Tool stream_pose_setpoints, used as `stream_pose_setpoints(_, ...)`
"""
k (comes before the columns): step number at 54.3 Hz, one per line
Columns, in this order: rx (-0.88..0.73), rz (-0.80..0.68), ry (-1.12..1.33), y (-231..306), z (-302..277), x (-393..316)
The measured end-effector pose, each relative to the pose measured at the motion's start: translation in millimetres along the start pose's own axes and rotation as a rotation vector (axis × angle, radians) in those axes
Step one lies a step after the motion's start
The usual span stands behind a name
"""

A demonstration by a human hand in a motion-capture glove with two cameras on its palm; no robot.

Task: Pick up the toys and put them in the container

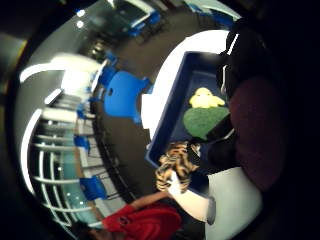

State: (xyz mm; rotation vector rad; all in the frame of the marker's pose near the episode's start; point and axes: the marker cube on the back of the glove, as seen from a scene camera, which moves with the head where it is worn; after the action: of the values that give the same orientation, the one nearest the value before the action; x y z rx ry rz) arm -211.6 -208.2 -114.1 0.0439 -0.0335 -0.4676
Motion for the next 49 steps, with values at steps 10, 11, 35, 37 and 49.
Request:
stream_pose_setpoints(10, 0.002, -0.023, 0.011, -7.7, 2.6, -32.4)
stream_pose_setpoints(11, -0.002, -0.044, 0.01, -7.3, 3.5, -34.1)
stream_pose_setpoints(35, -0.273, 0.08, 0.023, 15.6, 27.2, -3.0)
stream_pose_setpoints(37, -0.271, 0.086, 0.009, 19.9, 25.5, 2.4)
stream_pose_setpoints(49, -0.244, 0.182, -0.003, 48.8, 27.4, 35.0)
